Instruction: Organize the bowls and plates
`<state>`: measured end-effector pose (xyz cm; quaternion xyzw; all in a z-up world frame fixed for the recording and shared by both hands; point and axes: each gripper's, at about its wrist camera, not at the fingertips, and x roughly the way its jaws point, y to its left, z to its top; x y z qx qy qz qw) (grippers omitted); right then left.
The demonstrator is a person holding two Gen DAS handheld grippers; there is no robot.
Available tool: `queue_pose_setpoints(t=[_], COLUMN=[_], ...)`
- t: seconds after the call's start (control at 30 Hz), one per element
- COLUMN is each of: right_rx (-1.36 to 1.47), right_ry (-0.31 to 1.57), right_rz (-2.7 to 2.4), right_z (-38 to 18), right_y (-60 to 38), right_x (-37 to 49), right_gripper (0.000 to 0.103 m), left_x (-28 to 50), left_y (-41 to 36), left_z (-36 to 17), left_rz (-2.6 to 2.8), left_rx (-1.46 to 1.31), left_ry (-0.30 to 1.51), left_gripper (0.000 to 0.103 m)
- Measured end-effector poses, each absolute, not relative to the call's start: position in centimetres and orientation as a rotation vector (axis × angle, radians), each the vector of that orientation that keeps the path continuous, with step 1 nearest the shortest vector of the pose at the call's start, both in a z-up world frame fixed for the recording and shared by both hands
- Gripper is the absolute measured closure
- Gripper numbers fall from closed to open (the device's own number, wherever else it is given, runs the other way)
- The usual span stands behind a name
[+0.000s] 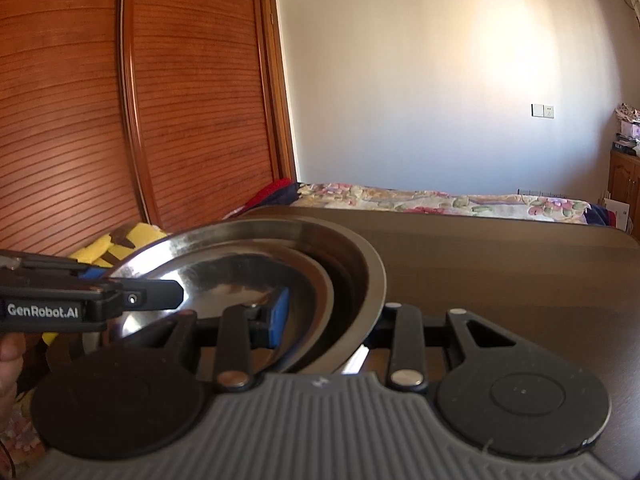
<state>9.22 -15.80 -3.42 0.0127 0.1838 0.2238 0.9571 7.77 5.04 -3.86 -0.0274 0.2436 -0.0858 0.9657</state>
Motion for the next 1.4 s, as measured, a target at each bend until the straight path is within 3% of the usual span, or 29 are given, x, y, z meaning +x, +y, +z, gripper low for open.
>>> queue_pose_setpoints(t=[0.87, 1.0, 1.17, 1.4], right_rx=[0.008, 0.007, -0.003, 0.008], right_ry=[0.407, 0.415, 0.401, 0.357], right_rz=[0.468, 0.466, 0.45, 0.428], right_z=[-4.2, -4.1, -4.1, -3.0], right_y=[-15.2, -15.3, -15.5, -16.5], right_x=[9.8, 9.8, 9.3, 8.4], right_gripper=[0.064, 0.049, 0.041, 0.036], left_x=[8.0, 8.1, 7.9, 7.4], left_y=[4.9, 5.0, 4.8, 4.9], left_z=[-5.2, -5.4, -5.3, -4.5], left_rz=[-0.153, -0.144, -0.135, -0.106], left_rx=[-0.03, -0.03, -0.024, -0.01], left_ry=[0.51, 0.511, 0.504, 0.476], left_gripper=[0.062, 0.061, 0.041, 0.022])
